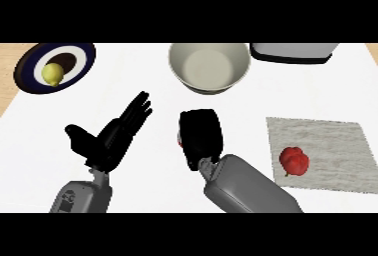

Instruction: Pick the can from the placemat and place it in the bowl

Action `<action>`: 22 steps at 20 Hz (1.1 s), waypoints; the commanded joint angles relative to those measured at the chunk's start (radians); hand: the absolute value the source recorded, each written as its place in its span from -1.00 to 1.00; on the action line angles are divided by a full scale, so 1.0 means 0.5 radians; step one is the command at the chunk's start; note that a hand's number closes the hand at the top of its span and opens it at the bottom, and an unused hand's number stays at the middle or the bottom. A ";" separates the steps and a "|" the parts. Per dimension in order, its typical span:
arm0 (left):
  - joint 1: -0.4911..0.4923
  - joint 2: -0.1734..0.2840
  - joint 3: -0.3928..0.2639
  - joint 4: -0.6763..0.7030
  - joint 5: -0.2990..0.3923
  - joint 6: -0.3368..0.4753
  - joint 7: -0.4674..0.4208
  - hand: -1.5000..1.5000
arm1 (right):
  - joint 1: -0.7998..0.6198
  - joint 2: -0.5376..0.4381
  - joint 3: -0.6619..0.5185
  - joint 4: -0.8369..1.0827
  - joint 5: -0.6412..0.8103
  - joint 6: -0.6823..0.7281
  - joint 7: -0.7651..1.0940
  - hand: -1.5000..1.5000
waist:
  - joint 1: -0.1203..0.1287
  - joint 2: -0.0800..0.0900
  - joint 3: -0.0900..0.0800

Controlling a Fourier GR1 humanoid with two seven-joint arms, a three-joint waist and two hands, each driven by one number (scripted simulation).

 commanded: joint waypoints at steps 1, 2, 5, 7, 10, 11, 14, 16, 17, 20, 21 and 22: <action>-0.052 -0.084 -0.063 -0.005 -0.055 0.074 0.025 0.00 | -0.244 0.047 0.320 -0.142 -0.236 -0.149 0.431 1.00 | -0.011 -0.007 0.002; -0.010 -0.034 -0.002 -0.020 -0.007 0.049 0.051 0.00 | -0.328 0.048 0.342 -0.236 -0.302 -0.110 0.512 1.00 | -0.035 -0.012 0.002; -0.019 -0.023 0.020 0.024 -0.008 0.034 0.003 0.00 | -0.682 0.048 0.254 -0.283 -0.300 -0.096 0.699 1.00 | -0.046 -0.015 0.000; 0.005 -0.026 0.031 0.064 -0.004 0.028 -0.019 0.00 | -0.749 0.048 0.323 -0.261 -0.269 -0.247 0.775 1.00 | -0.069 -0.012 0.000; 0.007 -0.046 0.015 0.055 -0.059 0.091 -0.012 0.00 | -0.979 0.048 0.144 -0.277 -0.327 -0.106 0.829 1.00 | -0.100 -0.014 0.000; 0.064 -0.070 -0.039 -0.077 -0.093 0.132 0.013 0.00 | -0.984 0.048 0.188 -0.317 -0.336 -0.105 0.914 1.00 | -0.095 -0.022 0.001; 0.062 -0.030 0.020 -0.006 -0.055 0.083 -0.017 0.00 | -1.167 0.048 0.120 -0.238 -0.402 -0.151 0.933 1.00 | -0.098 -0.017 0.000; 0.041 -0.018 0.023 -0.096 -0.029 0.074 0.044 0.00 | -1.310 0.048 -0.076 -0.111 -0.443 -0.096 0.838 1.00 | -0.097 -0.016 0.001; 0.079 0.050 0.083 -0.053 -0.001 0.018 0.005 0.00 | -1.228 0.048 -0.063 -0.084 -0.363 -0.179 0.766 1.00 | -0.115 -0.011 0.002; 0.152 -0.026 -0.003 -0.109 -0.032 0.052 0.001 0.00 | -1.335 0.048 -0.050 0.130 -0.383 -0.334 0.721 1.00 | -0.091 -0.008 0.001; 0.086 0.018 0.061 0.011 -0.053 0.034 -0.077 0.00 | -1.295 0.048 -0.114 0.146 -0.337 -0.335 0.668 1.00 | -0.117 -0.004 0.001; 0.188 0.013 0.039 -0.125 -0.001 0.020 -0.014 0.00 | -1.317 0.048 -0.183 0.291 -0.308 -0.365 0.560 1.00 | -0.098 -0.004 0.002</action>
